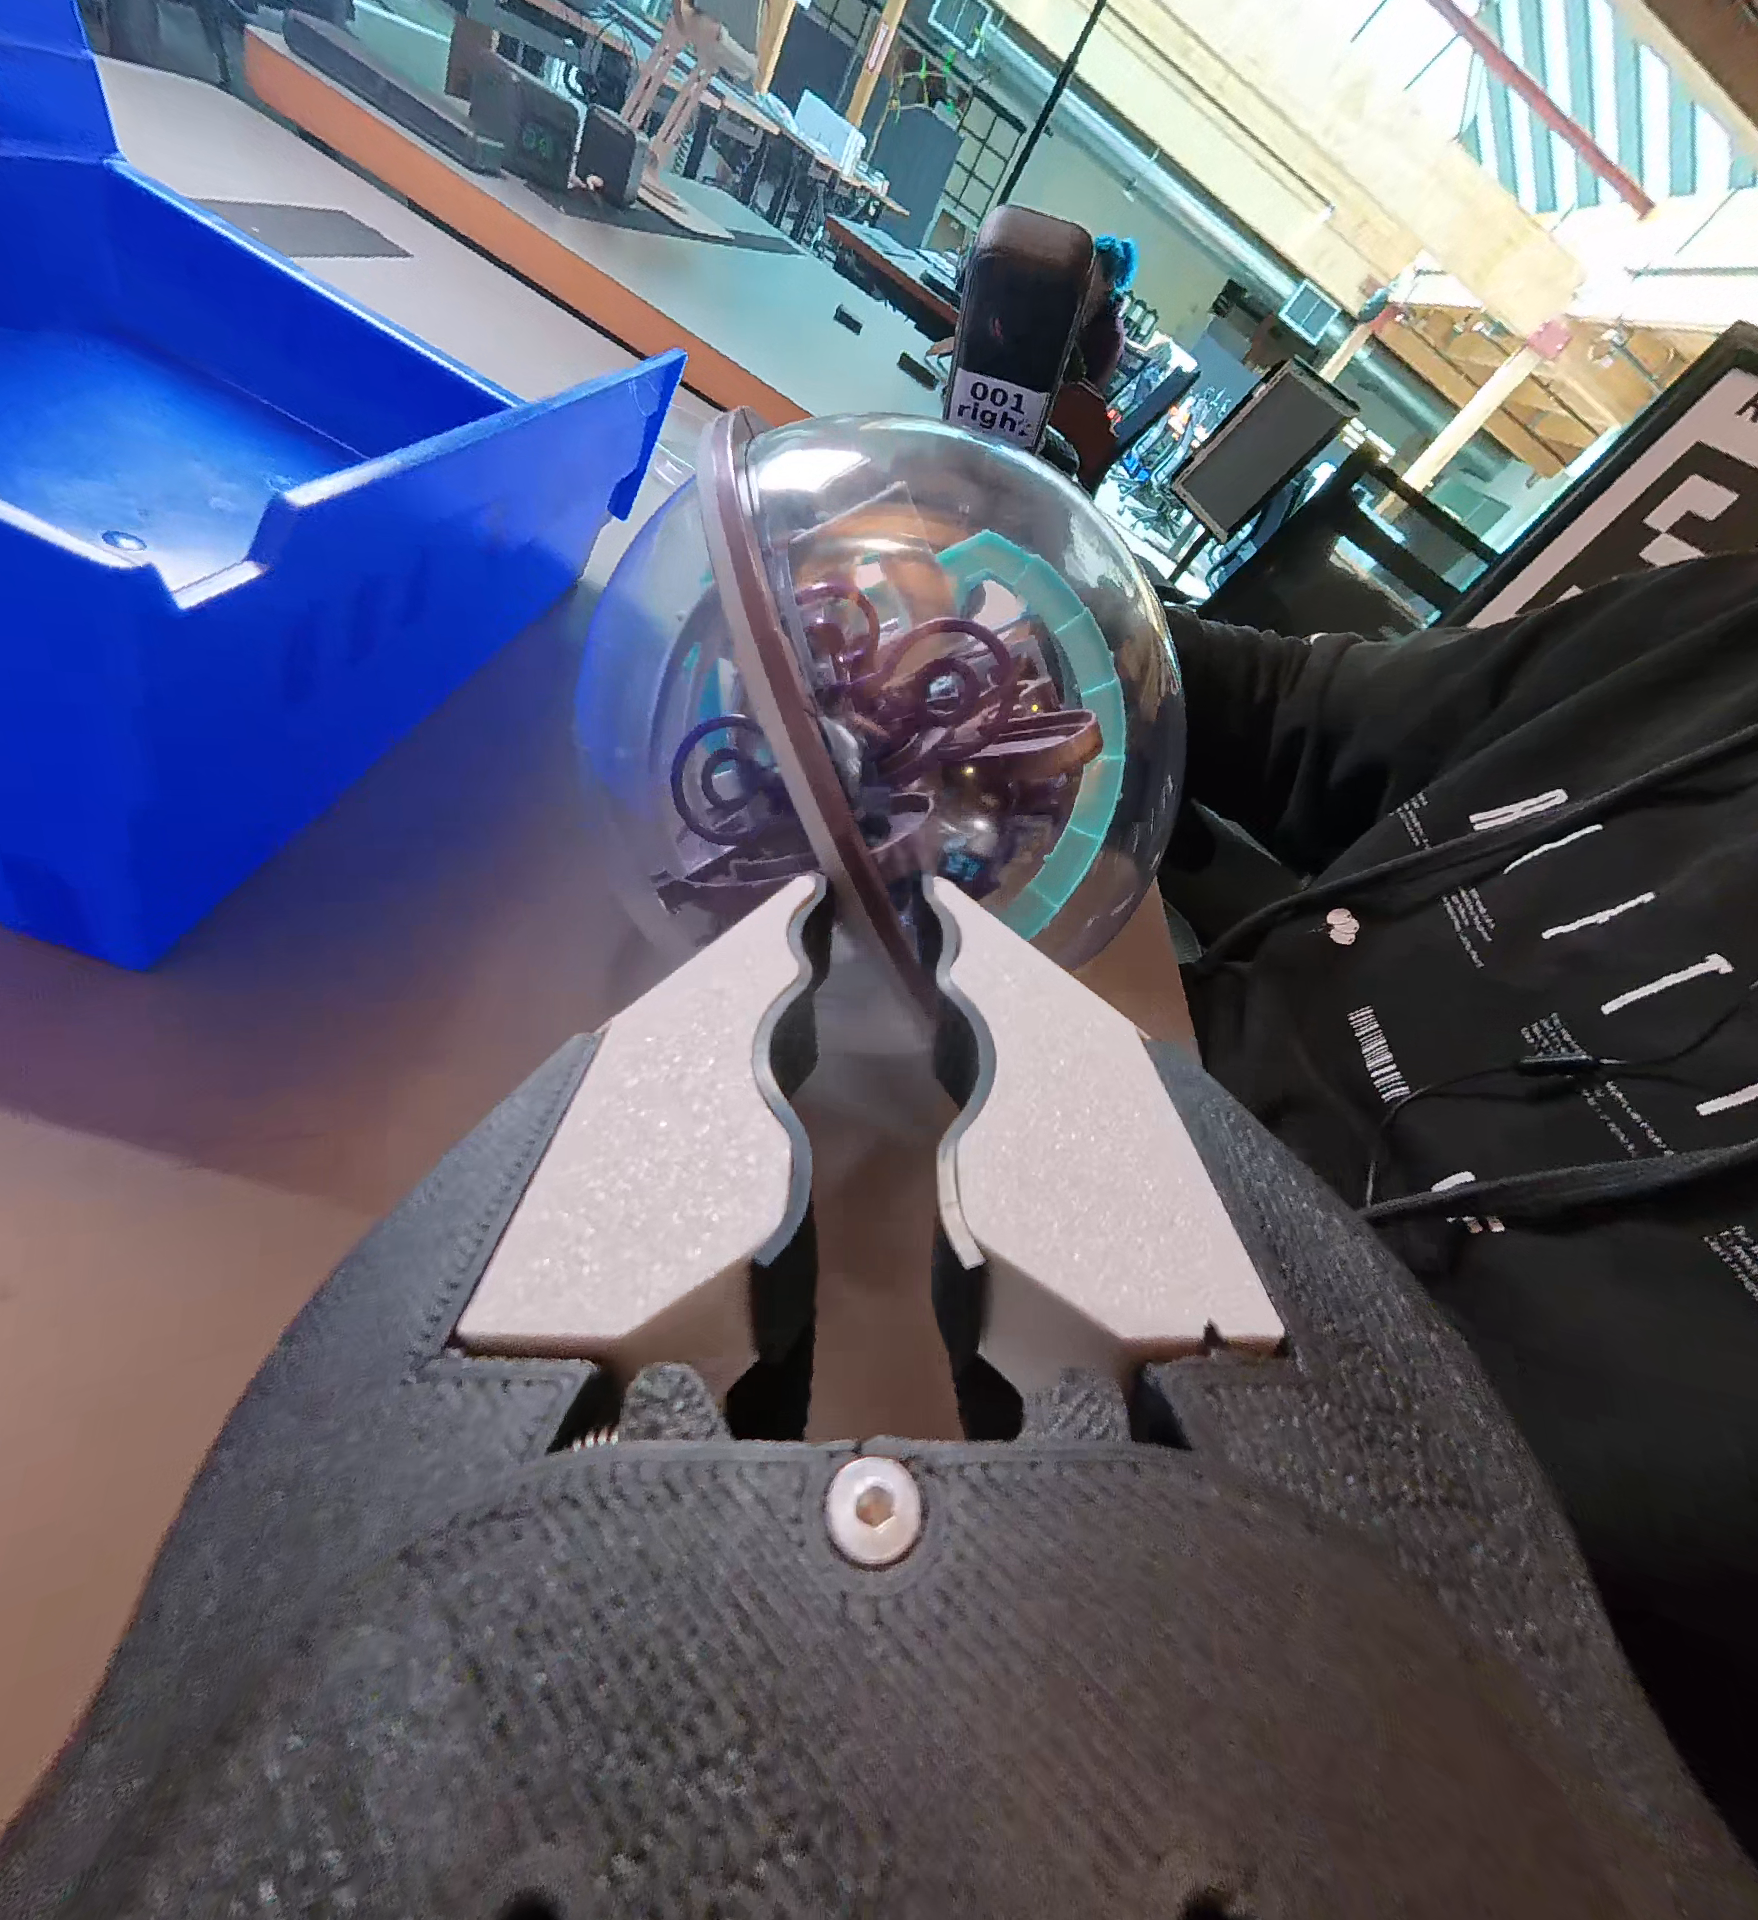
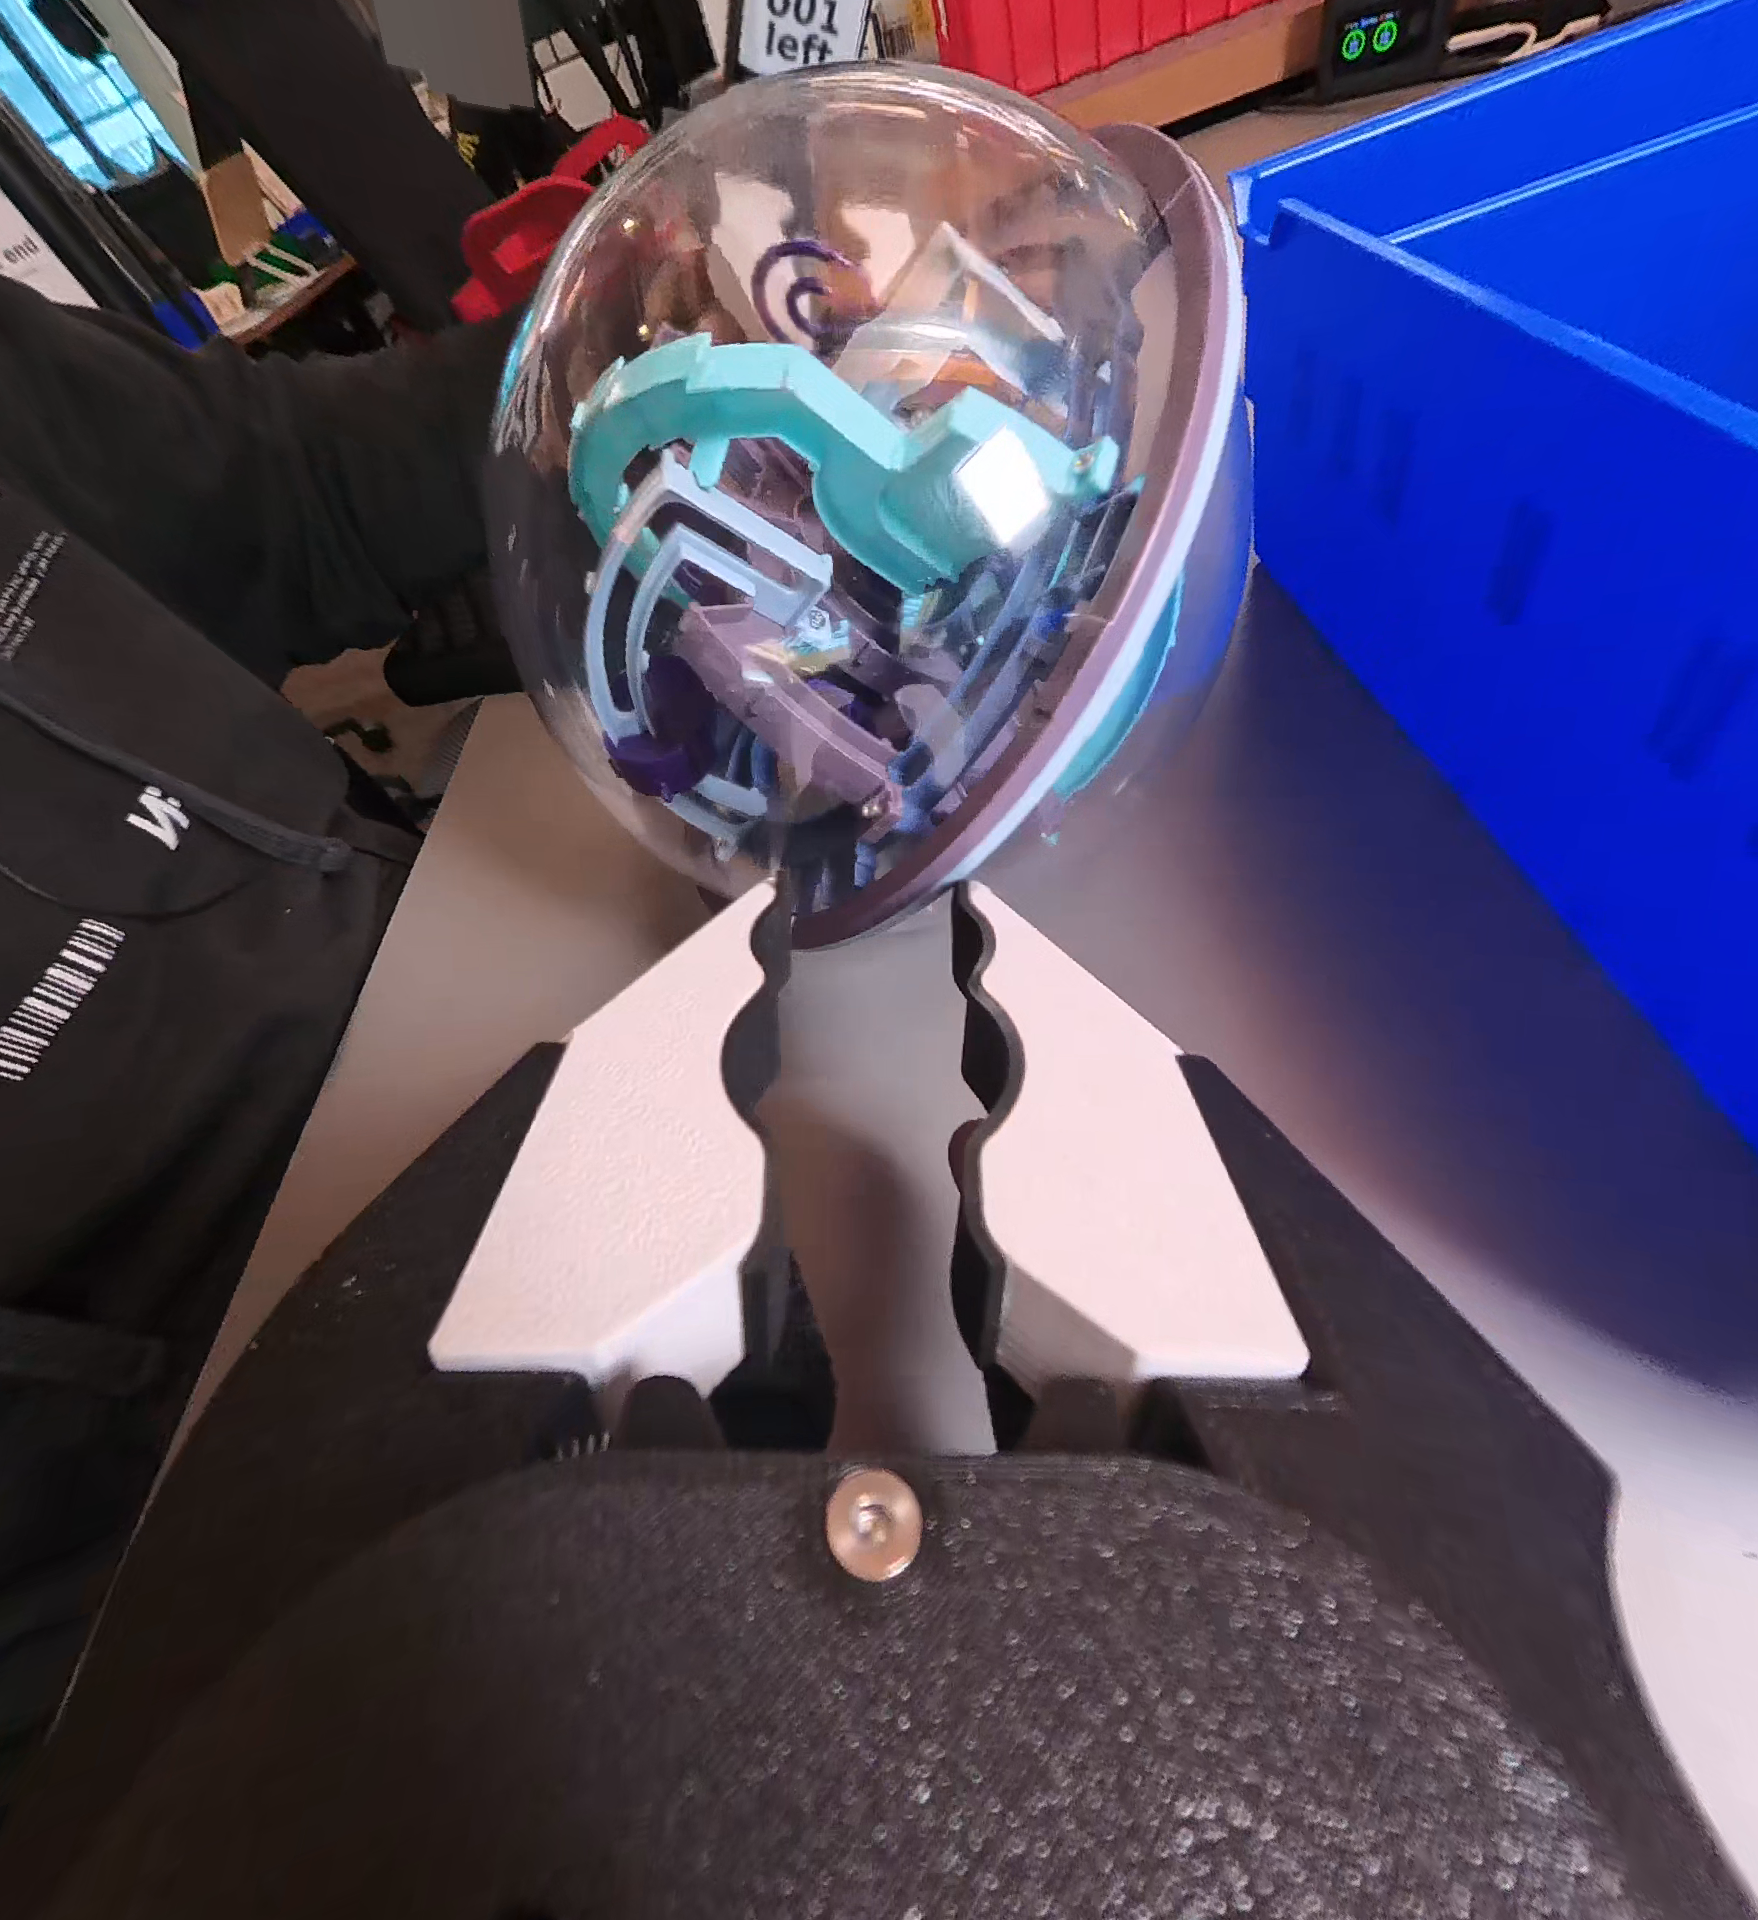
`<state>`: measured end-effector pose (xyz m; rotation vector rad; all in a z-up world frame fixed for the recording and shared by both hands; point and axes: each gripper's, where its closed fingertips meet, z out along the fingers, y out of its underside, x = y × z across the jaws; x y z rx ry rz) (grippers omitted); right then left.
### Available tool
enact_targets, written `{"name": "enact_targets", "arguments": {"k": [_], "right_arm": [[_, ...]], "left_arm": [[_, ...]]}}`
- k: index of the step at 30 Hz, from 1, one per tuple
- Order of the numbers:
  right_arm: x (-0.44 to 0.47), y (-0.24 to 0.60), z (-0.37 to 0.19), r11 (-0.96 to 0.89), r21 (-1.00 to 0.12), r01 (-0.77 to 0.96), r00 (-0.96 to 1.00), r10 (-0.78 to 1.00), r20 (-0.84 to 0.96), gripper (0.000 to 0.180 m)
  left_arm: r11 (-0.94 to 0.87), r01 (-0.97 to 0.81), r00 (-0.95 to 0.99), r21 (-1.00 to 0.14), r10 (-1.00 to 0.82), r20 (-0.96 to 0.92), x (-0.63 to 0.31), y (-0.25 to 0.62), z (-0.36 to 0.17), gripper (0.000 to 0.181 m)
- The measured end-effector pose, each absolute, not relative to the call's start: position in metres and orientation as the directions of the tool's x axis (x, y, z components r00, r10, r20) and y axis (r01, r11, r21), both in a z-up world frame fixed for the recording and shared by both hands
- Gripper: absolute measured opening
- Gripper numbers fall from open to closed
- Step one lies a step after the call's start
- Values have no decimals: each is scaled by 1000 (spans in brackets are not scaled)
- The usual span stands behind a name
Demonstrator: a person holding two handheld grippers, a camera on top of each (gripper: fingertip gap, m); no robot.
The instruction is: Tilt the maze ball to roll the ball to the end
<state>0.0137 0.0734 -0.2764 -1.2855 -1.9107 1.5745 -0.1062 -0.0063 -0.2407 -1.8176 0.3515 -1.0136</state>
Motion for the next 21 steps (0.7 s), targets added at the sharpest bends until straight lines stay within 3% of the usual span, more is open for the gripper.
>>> {"name": "enact_targets", "arguments": {"k": [2,6,14,21], "right_arm": [[15,75,-278,-12,-907,420,-522,815,-252,15],[19,74,-276,-9,-914,405,-530,813,-243,7],[22,81,-258,68,-941,331,-507,854,-117,6],[22,96,-193,164,-961,221,-481,876,39,6]], "left_arm": [[-440,179,619,-880,-644,449,-105,-7,-242,11],[-411,159,612,-898,-673,416,-99,-9,-238,6],[-330,107,651,-938,-689,317,-96,-6,-229,7],[-194,87,683,-977,-703,201,-96,5,-186,8]]}}
